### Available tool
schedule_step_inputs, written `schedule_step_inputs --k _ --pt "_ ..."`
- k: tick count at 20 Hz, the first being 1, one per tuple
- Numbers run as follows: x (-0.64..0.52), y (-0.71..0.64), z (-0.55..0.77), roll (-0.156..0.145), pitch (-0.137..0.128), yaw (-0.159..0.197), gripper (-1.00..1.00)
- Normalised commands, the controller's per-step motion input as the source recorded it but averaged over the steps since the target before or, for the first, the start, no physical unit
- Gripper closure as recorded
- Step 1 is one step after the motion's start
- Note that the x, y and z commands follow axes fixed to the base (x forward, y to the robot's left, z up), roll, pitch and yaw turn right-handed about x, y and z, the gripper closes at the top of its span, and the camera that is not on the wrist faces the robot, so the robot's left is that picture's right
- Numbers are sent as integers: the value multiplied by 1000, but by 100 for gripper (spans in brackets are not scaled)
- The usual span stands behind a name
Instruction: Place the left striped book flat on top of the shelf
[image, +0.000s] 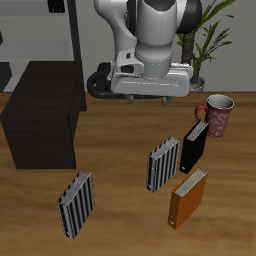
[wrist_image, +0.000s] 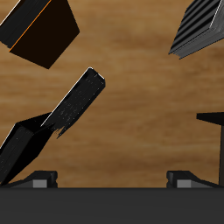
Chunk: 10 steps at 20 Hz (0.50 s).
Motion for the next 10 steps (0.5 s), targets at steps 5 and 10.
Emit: schedule_step_inputs --k 5,10 --pt "280 52 -64 -10 -1 -44 -100" --pt "251 88 -140 -1 -13 -60 -100"
